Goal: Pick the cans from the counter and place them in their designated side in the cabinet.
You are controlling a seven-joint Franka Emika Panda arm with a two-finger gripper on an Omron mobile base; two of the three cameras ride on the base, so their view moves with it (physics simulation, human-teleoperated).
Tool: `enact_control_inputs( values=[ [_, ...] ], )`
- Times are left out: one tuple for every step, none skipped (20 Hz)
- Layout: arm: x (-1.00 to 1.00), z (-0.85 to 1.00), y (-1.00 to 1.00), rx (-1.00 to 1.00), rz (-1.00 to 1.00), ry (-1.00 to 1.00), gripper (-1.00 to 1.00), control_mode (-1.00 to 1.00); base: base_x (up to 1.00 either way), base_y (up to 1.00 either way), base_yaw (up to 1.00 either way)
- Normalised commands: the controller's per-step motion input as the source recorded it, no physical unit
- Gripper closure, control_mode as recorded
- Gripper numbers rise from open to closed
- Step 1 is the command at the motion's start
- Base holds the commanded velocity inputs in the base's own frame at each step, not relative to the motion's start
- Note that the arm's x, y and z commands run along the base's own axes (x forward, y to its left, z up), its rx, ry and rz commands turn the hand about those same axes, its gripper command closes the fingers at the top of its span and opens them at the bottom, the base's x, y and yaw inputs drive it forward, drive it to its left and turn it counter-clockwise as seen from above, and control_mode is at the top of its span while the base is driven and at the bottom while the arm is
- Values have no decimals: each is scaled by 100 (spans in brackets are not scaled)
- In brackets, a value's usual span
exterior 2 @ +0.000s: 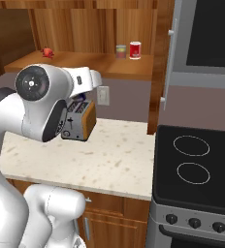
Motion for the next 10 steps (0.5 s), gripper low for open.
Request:
enact_control_inputs(
  values=[
    [4,12,6,0,0,-3,100,-100,0,0,0],
    [5,12,6,0,0,-3,100,-100,0,0,0],
    [7,11,6,0,0,-3,100,-100,0,0,0],
    [9,11,6,0,0,-3,100,-100,0,0,0],
    [10,10,6,0,0,-3,100,-100,0,0,0],
    [12,9,7,0,0,-2,100,-100,0,0,0],
    [14,7,7,0,0,-2,100,-100,0,0,0],
    [15,7,7,0,0,-2,100,-100,0,0,0],
    [15,9,7,0,0,-2,100,-100,0,0,0],
    [15,10,6,0,0,-2,100,-100,0,0,0]
  ],
)
